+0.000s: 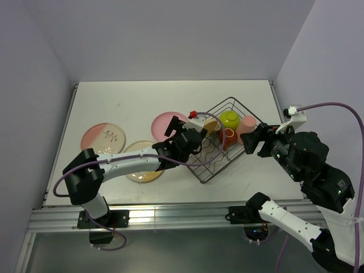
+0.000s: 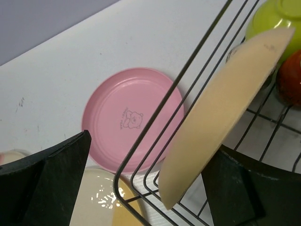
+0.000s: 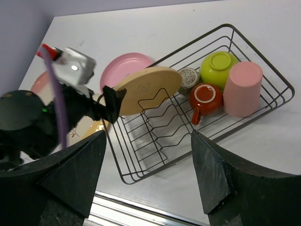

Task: Load the mixed dishes into the dish rack

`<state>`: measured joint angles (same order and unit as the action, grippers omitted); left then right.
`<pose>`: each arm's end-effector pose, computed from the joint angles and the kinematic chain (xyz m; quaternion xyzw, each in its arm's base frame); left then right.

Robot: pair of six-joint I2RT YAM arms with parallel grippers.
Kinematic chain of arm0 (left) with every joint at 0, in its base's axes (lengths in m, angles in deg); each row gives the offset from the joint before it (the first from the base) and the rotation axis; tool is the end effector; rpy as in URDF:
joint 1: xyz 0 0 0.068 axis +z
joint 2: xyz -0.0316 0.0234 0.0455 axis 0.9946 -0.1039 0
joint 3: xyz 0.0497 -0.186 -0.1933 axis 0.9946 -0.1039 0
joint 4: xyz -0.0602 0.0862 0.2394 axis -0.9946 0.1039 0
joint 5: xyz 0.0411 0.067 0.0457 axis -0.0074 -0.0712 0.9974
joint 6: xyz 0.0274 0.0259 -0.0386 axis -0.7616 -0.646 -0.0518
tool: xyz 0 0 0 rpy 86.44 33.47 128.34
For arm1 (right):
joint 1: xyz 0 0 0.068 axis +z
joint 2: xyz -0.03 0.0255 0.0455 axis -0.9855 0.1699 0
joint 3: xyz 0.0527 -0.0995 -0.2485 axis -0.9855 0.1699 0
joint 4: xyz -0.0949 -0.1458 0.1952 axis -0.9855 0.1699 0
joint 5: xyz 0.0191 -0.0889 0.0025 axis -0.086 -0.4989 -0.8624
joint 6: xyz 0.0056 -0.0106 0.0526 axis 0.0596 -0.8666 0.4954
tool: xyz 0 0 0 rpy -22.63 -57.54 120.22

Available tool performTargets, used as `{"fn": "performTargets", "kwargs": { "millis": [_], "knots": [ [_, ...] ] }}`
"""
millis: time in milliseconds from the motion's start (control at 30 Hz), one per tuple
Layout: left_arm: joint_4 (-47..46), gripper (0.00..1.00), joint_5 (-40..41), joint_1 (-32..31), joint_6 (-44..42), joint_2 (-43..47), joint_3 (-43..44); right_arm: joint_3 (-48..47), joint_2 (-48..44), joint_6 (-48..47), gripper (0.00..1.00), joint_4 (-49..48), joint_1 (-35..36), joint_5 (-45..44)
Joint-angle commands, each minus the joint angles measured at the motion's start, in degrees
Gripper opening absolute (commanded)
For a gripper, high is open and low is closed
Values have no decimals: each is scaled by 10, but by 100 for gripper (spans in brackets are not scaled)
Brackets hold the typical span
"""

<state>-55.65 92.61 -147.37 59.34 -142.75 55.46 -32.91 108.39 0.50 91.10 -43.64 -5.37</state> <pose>0.1925 -0.3233 0.2631 0.1869 0.7854 0.0245 0.5896 0.0582 0.0299 0.4485 -0.0183 0.7995 0.1783 0.5733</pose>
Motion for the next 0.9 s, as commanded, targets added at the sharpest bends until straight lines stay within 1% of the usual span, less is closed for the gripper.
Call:
{"fn": "performTargets", "kwargs": {
  "millis": [0,100,133,233,367,433,533,567,667,700,733,767,800,867],
  "knots": [
    [-19,99,0,1,14,69,18,6,3,-1,80,-5,-3,1],
    [-13,99,-31,1,19,98,19,5,3,-1,80,-5,-3,1],
    [3,99,-43,3,22,105,21,4,5,-1,80,-5,-3,1],
    [17,99,-109,8,33,142,17,3,7,-2,80,-5,-3,4],
    [12,99,-235,27,46,217,-16,7,7,-3,80,-9,-3,5],
    [17,99,-255,37,51,232,-23,9,8,-4,80,-11,-3,5],
    [17,99,-258,58,66,262,-36,12,8,-4,80,-15,-2,8],
    [17,99,-256,70,89,275,-39,13,8,-4,80,-15,-2,8],
    [50,99,-267,144,138,283,-36,16,7,-3,80,-18,-3,13],
    [69,99,-298,193,171,282,-33,17,6,-2,80,-18,-3,13],
    [76,99,-312,216,187,279,-33,18,5,-3,80,-17,-3,13],
    [85,99,-322,238,218,272,-32,18,4,-3,81,-16,-3,13],
    [105,99,-330,276,230,264,-28,19,1,-3,81,-15,-3,12],
    [131,99,-348,308,264,228,-6,19,-1,-6,81,-14,-3,9]
  ]
}}
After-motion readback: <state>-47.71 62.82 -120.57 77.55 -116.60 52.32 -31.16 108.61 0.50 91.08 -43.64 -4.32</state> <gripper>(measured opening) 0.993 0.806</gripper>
